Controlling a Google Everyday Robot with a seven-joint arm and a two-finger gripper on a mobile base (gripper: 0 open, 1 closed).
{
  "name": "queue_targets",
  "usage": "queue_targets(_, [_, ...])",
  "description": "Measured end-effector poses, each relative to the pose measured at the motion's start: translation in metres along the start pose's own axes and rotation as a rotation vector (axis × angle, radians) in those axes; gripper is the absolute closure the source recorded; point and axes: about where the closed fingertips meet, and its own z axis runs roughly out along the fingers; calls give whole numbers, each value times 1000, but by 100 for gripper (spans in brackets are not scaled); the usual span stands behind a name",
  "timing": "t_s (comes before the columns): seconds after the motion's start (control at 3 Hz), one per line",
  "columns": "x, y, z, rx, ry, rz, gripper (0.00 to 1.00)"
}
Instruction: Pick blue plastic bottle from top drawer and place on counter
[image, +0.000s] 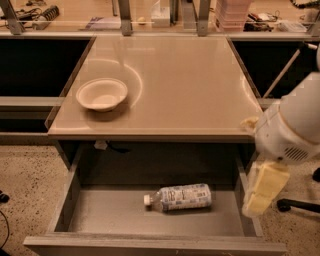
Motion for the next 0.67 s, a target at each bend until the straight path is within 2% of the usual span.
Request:
queue_targets(0.33, [15, 26, 84, -72, -82, 93, 0])
queue_targets(0.67, [33, 52, 176, -152, -105, 208, 0])
